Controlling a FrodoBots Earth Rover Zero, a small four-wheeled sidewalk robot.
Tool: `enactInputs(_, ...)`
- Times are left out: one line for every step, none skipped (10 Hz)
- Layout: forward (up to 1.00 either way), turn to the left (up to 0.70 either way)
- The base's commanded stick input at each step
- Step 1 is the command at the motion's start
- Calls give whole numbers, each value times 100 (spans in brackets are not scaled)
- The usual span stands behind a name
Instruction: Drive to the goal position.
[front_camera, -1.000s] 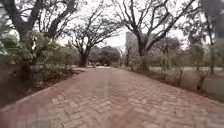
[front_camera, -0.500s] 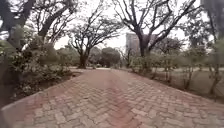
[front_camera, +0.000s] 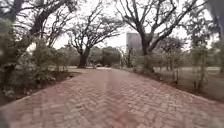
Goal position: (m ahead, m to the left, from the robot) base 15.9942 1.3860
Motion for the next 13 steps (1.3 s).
enactInputs(70,0)
enactInputs(70,0)
enactInputs(70,0)
enactInputs(70,0)
enactInputs(70,0)
enactInputs(70,0)
enactInputs(70,0)
enactInputs(70,0)
enactInputs(70,0)
enactInputs(70,0)
enactInputs(70,0)
enactInputs(70,0)
enactInputs(70,0)
